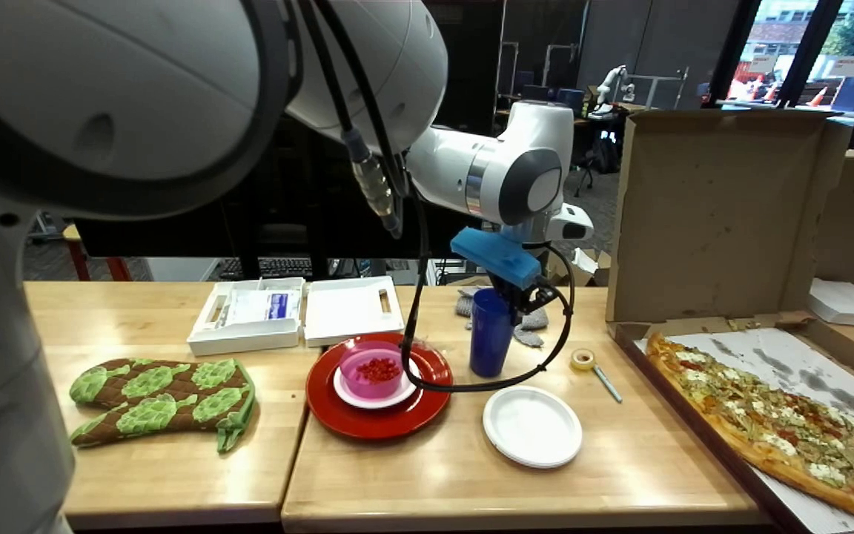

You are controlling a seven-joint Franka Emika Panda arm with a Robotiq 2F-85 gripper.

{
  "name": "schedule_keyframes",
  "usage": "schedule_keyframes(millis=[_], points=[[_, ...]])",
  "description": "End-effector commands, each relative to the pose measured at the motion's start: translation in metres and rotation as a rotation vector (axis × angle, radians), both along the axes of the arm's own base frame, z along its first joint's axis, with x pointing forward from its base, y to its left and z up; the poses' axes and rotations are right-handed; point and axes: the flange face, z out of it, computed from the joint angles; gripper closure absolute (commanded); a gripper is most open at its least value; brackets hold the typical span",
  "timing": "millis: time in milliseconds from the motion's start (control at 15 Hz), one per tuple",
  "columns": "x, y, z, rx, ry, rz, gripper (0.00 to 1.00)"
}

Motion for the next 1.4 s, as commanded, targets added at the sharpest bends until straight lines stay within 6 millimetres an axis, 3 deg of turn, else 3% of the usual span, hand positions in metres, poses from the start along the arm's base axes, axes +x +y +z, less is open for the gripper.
schedule_keyframes(millis=[0,267,467,1133,1333], points=[[0.0019,-0.0050,0.0061,0.024,-0.006,0.008,0.99],[0.0020,-0.0053,0.0060,0.025,-0.005,0.010,0.96],[0.0026,-0.0055,0.0062,0.024,-0.004,0.011,0.66],[-0.0006,-0.0047,0.0076,0.019,-0.005,0.023,0.01],[-0.0051,-0.0020,0.0135,0.007,-0.013,0.029,0.00]])
